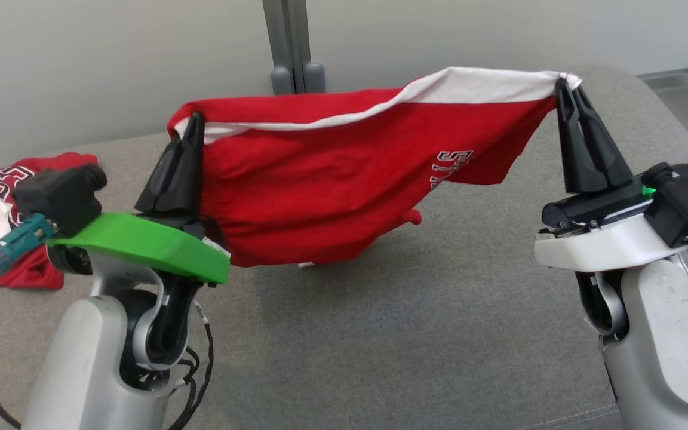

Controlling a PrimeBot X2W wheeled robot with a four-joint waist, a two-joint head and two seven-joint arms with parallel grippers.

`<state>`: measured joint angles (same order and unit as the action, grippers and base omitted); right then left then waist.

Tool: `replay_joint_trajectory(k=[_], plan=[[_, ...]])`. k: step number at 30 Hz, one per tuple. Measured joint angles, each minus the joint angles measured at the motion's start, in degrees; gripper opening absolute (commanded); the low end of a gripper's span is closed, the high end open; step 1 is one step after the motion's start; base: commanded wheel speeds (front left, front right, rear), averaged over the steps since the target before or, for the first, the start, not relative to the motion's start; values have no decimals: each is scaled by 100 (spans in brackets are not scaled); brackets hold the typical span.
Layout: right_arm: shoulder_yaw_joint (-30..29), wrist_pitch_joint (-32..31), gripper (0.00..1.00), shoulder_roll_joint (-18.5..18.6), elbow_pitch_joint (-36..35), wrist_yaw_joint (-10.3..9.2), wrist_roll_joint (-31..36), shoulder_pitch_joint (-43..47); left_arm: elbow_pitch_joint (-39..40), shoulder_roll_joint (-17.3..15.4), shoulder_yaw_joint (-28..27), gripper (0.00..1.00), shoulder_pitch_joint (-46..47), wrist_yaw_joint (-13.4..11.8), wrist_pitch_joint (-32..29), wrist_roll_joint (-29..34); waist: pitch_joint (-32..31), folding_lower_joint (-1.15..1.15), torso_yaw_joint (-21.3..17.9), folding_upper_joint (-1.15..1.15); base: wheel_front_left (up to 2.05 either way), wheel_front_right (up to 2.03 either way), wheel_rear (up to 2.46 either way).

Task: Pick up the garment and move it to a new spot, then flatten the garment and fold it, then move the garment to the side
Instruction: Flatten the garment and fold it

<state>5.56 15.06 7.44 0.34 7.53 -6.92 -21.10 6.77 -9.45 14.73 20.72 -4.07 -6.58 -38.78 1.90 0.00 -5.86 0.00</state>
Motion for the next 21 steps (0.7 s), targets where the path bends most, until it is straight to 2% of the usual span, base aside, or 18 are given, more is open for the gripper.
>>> replay_joint_trajectory(k=[7,11,13,16,18,21], plan=[[-48,-244,0,57,-1268,0,5,80,1135,-146,-174,0,276,-141,-455,-209,-272,0,-69,0,0,0,0],[-69,-550,0,80,-1482,0,-76,81,1127,-282,-178,0,518,-208,-820,-279,-209,0,-114,0,0,0,0],[-67,-669,0,88,-1310,0,-210,26,914,-321,-99,0,649,-187,-982,-303,-130,0,-122,0,0,0,0],[-46,-720,0,153,-670,0,-356,-337,427,-312,21,0,1016,-118,-1133,-310,55,0,-138,0,0,0,0],[10,-616,0,204,-107,0,-383,-820,-10,-301,84,0,1418,-62,-1202,-275,225,0,-153,0,0,0,0],[141,-371,0,69,604,-2,-547,-1738,-624,-304,172,0,2176,63,-1201,-64,499,0,-181,0,0,0,0]])
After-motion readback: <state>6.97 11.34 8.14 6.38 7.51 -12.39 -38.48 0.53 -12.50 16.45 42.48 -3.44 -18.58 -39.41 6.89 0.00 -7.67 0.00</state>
